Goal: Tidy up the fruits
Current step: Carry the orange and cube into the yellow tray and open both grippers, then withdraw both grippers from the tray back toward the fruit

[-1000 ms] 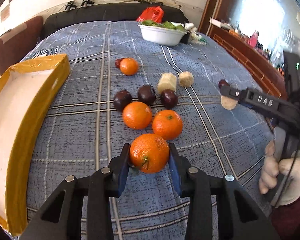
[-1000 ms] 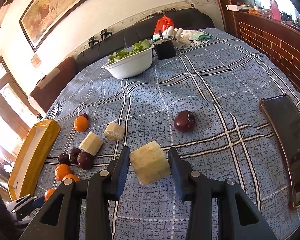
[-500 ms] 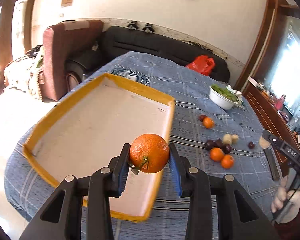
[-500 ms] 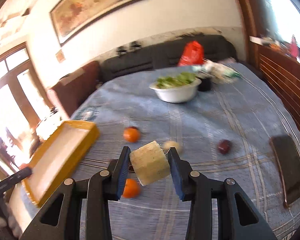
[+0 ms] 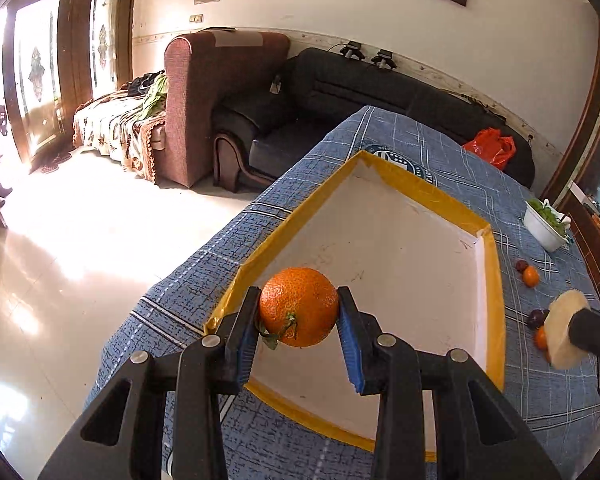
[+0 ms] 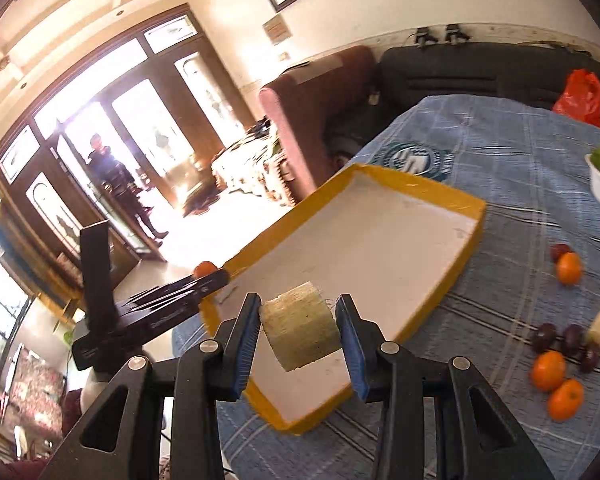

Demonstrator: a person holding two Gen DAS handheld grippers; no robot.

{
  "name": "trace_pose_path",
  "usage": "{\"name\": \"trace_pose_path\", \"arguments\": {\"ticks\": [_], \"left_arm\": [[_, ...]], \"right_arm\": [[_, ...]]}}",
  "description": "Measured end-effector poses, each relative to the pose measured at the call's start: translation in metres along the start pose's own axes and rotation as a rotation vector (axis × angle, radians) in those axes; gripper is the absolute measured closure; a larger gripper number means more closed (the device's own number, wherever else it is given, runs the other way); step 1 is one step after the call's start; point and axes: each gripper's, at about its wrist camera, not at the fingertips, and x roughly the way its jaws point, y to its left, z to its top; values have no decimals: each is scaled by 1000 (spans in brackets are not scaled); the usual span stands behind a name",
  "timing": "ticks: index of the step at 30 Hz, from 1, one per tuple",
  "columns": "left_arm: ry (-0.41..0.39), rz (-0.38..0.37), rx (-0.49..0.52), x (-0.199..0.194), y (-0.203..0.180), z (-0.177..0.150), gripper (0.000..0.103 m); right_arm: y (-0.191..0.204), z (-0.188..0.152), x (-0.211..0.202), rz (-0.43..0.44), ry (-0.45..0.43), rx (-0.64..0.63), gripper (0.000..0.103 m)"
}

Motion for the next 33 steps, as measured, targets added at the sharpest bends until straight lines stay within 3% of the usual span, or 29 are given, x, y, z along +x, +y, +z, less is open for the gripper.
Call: {"name": "trace_pose_path", "arguments": {"ticks": [5,13,20,27,31,33], "left_arm": [[42,3,0,22,6,2,67],[46,-18,-9,23,10,7,65],[12,-30,-51,-1,13,6,43],[-54,-42,-105,-36,16,0,37],[-95,-44,-142,-50,20,-6,34],[-98,-54,-158,-51,22,-9,33]], "right_arm": [[30,-9,54,34,90,-69,60],[22,-25,114,-83,197,-139,60],[25,-35,125,-108,228,-174,57],[11,-23,69,-140,87,-123,42],[-28,-18,29,-292,-46,-15,34],[-44,-19,21,-354,-64,32,31]]}}
